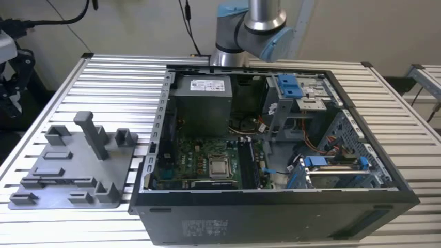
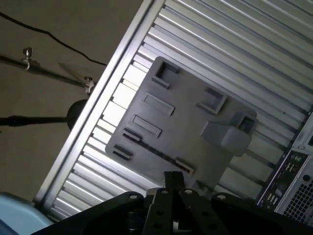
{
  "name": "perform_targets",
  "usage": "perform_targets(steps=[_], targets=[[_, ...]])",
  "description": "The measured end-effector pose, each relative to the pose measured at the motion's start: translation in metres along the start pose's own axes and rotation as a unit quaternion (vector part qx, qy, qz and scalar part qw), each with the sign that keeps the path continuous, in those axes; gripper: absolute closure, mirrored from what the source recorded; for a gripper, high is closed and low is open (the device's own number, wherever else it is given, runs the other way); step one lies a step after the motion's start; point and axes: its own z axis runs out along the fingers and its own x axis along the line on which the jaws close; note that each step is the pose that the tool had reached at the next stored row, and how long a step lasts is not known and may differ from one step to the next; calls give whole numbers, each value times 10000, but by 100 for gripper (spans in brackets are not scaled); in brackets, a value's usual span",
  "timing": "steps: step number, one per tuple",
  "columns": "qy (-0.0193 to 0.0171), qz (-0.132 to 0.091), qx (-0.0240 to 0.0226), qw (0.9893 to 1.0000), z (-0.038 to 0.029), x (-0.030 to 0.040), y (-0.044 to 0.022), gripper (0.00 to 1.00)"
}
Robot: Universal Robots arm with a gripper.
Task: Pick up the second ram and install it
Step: 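Pick up the second ram and move it above second insertion slot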
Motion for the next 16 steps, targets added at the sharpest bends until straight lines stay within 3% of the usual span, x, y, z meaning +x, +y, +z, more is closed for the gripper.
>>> perform_targets(steps=[4, 8, 12, 16], targets=[[12, -360, 1, 9994, 0, 0, 0, 89], [23, -721, 0, 9974, 0, 0, 0, 89], [36, -1087, 1, 9941, 0, 0, 0, 89], [48, -1447, 2, 9895, 0, 0, -1, 89]])
